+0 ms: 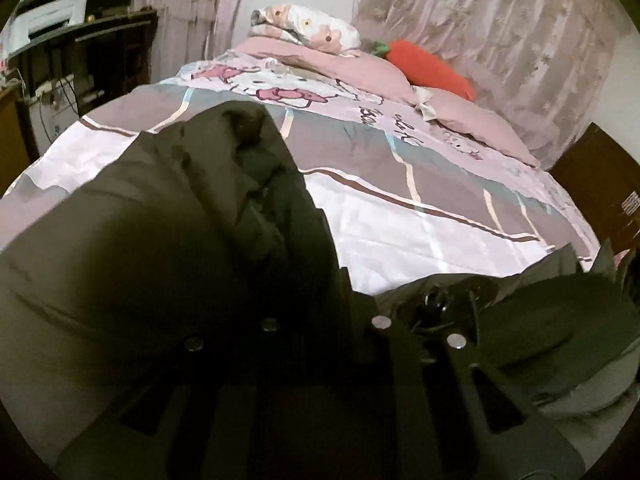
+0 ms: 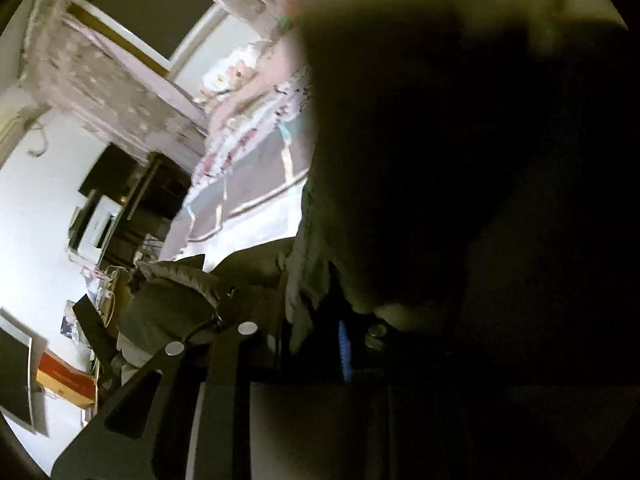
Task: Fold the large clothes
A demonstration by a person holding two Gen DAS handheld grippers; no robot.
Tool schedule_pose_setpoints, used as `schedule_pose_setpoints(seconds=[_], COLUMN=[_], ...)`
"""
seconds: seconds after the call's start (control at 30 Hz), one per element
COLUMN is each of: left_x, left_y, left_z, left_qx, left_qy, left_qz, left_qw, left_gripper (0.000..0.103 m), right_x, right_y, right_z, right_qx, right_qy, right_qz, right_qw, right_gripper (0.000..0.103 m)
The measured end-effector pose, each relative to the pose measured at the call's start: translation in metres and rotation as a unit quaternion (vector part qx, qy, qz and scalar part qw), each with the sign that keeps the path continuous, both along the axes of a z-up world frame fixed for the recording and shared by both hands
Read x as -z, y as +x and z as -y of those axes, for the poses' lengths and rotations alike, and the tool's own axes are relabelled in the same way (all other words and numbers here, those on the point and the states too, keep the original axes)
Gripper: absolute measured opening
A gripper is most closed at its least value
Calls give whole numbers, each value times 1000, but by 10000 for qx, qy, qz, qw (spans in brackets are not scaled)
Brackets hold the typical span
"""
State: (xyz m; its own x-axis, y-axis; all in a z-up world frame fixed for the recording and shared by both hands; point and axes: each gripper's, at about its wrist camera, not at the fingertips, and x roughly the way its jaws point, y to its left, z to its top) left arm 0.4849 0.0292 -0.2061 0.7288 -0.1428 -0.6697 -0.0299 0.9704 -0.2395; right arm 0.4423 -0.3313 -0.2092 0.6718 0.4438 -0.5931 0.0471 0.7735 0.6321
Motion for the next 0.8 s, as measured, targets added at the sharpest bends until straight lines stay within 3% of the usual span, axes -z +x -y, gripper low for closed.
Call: schedule_pose_setpoints(seconds=[0.13,0.27,0.33,0.4,0.43,0.47,0.5,0.57,0.6,0.67,0.73,0.8], left_x=[7,-2,-14,-27,-34,-44,-53,-83,-94,-118,-136,-133], left_y=[-5,-9,-11,-13,-14,-17,-23,-48,-56,-79,-119,-149], left_z=[8,13,15,9,2,-7,-14,-30,-33,-34,-25,-6], left_qx=[31,78,220,340,276,258,253,194,237,380,841,1264], left_qy=[95,206,217,28,-45,-257,-471,-757,-760,-586,-206,312], left_qz=[118,75,37,-89,-164,-158,4,661,838,1287,1866,2165], left_qw=[9999,9997,9995,9994,9995,9992,9986,9948,9933,9892,9786,9676], left_gripper=[15,16,22,48,55,79,94,98,101,101,101,101], right_x=[15,15,16,12,7,2,-8,-30,-42,-62,-76,-82], right_y=[-10,-12,-13,-22,-28,-34,-42,-60,-71,-95,-119,-141], right_z=[8,13,18,22,26,27,30,32,31,27,18,-4], right_qx=[-27,-25,29,111,232,250,215,287,332,403,478,366], right_qy=[248,197,253,461,696,839,1007,1022,956,896,603,-240], right_qz=[152,116,92,43,-37,-11,133,413,555,913,1297,1668], right_qw=[9996,9997,9996,9989,9973,9962,9946,9935,9933,9910,9886,9850], right_gripper=[17,17,18,21,23,32,55,76,96,102,102,102])
